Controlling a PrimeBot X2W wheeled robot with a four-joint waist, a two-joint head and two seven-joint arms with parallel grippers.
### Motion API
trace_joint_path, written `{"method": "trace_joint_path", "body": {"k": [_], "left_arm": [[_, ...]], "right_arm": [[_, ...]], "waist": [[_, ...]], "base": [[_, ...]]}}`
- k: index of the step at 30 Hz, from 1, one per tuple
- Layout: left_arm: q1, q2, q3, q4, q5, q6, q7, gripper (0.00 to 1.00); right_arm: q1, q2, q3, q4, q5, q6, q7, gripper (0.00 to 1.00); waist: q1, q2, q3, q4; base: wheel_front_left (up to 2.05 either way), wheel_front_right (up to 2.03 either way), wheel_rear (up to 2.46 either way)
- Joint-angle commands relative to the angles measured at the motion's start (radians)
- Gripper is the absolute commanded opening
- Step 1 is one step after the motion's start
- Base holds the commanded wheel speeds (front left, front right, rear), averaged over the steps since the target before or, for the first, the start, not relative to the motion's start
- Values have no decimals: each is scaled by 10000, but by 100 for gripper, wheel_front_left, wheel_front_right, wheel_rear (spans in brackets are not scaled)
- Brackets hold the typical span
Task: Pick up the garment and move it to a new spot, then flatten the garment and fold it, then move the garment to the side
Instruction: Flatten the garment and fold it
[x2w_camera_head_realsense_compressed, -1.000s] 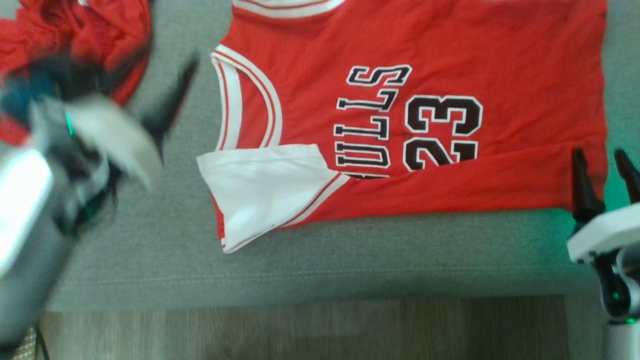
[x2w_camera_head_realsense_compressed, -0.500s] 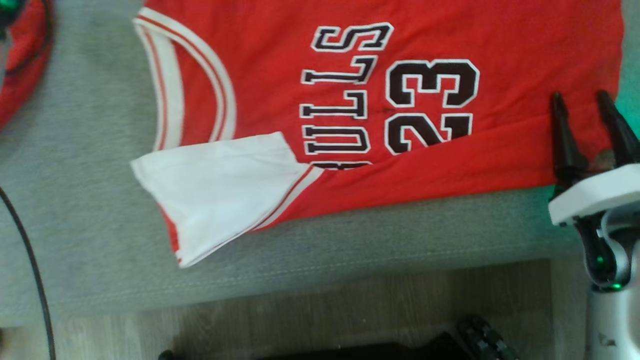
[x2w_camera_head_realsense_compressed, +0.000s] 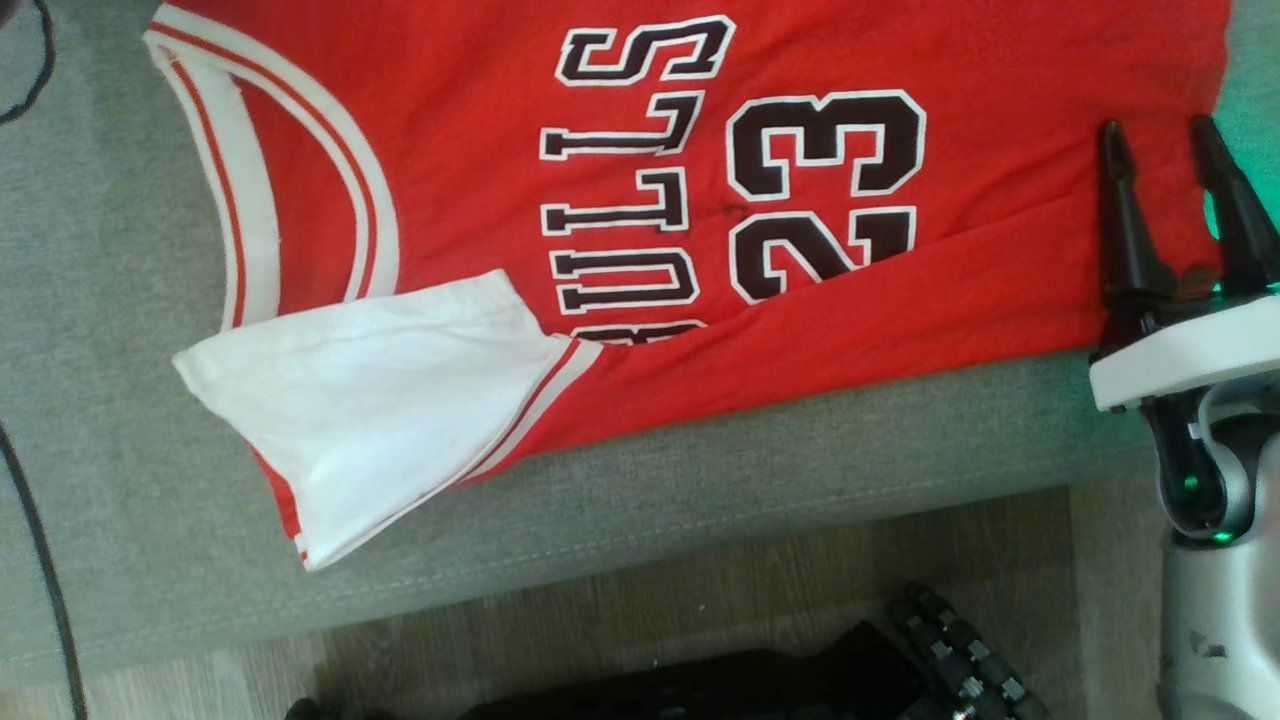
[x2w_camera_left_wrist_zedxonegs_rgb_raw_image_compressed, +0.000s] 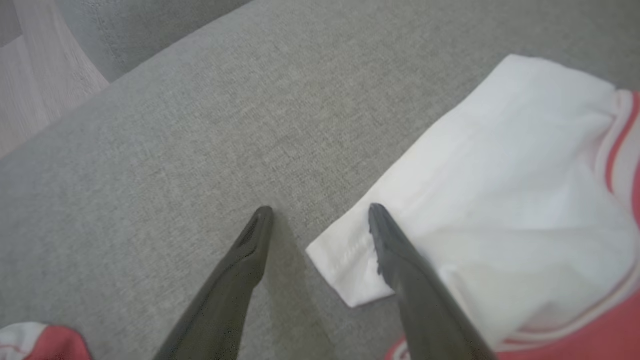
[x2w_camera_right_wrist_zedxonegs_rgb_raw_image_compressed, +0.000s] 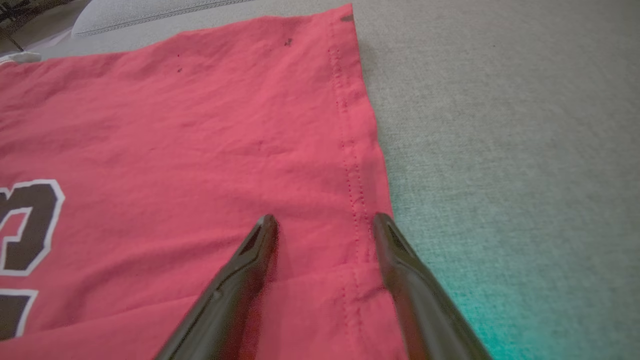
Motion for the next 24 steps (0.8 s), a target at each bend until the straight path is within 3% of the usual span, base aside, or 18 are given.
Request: {"method": "trace_joint_path", "body": {"k": [1,5,6,7,8,11,16,24], "left_arm": [[-274,525,88,-226,-65,-59,169,100],[-327,892,-537,-355,-471,-60,676,100],[-360,959,-634,-394,-570,-60,736,94],[-402,1011,-716,-458,-657,-60,717,27],[-455,1059,-786,-515,-708,-60,640,0],[-612,1179,-1025,-641,-787,-60,292,0],[-925,1239,-1169,-505,-528,-60,-1164,0],[-1185,923,-1342,291,-166,-61,-2935,0]], "right_arm": [[236,8,131,123,40,-6,109,100],[167,8,174,138,60,-6,57,100],[147,8,187,132,59,-6,48,100],[125,8,197,126,54,-6,40,100],[100,8,208,130,48,-6,37,100],[23,8,271,148,26,-6,12,100],[-282,8,452,193,27,-6,10,100],[-1661,8,149,880,-216,-6,722,100]], "waist": [[0,0,-18,25],[0,0,-71,63],[0,0,-80,68],[0,0,-88,73],[0,0,-97,76],[0,0,-146,75],[0,0,-258,31],[0,0,-539,-69]], "base": [[0,0,0],[0,0,0],[0,0,0],[0,0,0],[0,0,0],[0,0,0],[0,0,0],[0,0,0]]}}
